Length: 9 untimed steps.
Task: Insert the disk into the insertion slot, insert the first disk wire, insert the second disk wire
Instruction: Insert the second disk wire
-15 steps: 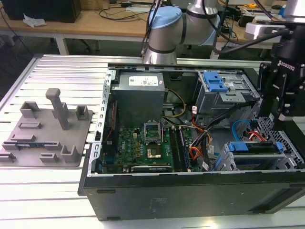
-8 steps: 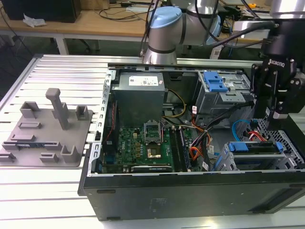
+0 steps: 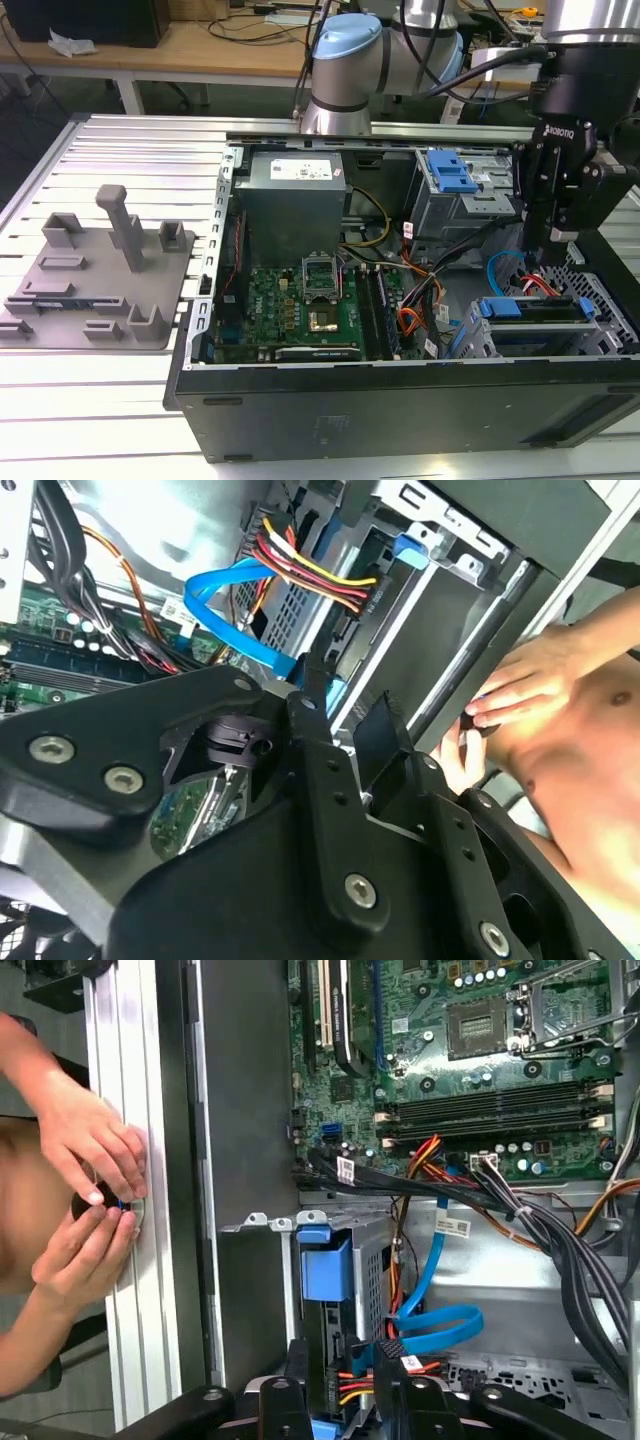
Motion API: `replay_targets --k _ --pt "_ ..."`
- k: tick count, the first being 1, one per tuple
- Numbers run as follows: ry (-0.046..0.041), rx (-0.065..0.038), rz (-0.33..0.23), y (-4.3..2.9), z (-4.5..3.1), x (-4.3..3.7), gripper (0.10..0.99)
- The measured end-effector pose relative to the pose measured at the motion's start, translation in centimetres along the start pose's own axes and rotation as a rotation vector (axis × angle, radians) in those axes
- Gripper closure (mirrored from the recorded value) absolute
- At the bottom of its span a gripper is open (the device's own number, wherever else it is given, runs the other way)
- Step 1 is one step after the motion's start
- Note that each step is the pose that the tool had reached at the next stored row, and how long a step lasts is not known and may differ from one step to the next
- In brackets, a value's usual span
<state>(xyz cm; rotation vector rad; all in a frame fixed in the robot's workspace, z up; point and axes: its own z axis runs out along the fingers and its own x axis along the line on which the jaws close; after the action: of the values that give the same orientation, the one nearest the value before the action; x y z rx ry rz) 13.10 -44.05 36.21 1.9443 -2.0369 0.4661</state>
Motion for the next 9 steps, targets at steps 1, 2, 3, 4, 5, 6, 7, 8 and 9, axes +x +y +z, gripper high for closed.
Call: replay_targets --k 1,2,3,4,5,6,7,8,9 --pt "0.0026 0.001 -0.002 0.04 0.02 0.0 0.698" --pt "0.0041 0.002 -0.005 0.08 0.04 -0.01 0.698" --pt "0.0053 0.005 -0.011 0.13 0.08 -0.04 0.698" --pt "0.0055 0.007 -0.015 0.14 0.1 -0.05 0.698" --pt "0.0057 0.011 -0.022 0.17 0.16 -0.09 0.698" --pt "0.006 0.014 -0.03 0.21 0.22 -0.12 0.698" --pt "0.0064 0.015 -0.032 0.26 0.32 -0.16 0.698" --pt "0.0067 0.015 -0.032 0.3 0.38 -0.19 0.698" --pt "0.007 0.015 -0.033 0.31 0.41 -0.2 0.698"
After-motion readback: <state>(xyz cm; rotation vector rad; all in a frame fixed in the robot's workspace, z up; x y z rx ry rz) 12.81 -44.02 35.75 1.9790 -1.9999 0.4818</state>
